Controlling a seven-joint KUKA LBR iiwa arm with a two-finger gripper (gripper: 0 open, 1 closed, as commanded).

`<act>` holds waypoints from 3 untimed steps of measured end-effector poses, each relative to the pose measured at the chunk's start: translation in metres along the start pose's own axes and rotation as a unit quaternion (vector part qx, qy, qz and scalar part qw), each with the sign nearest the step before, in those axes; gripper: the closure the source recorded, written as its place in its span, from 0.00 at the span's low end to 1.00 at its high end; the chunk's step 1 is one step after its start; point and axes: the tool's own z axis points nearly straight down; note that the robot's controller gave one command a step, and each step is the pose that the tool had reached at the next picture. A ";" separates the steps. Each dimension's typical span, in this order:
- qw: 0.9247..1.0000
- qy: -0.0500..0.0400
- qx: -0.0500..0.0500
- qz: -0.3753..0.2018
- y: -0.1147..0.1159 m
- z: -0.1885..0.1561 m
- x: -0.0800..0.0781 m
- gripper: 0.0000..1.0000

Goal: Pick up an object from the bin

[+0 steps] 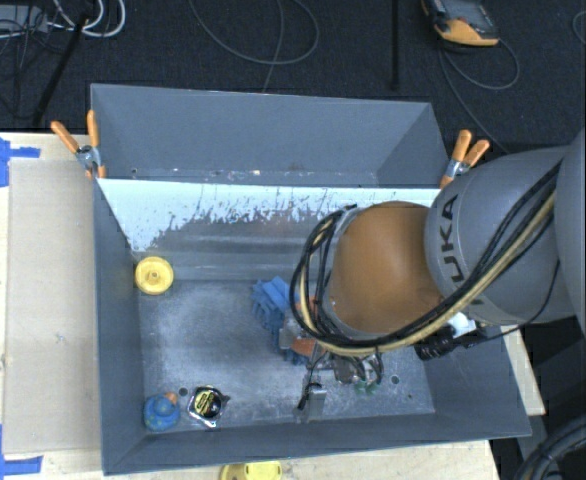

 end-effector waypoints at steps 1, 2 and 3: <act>1.000 -0.004 0.000 0.001 0.000 -0.004 -0.002 0.00; 1.000 -0.004 -0.001 0.000 -0.002 -0.004 -0.004 0.00; 1.000 -0.003 -0.002 -0.008 -0.010 -0.001 -0.015 0.00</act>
Offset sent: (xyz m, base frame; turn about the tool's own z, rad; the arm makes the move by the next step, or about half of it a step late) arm 0.0622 -0.0624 -0.0137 -0.0204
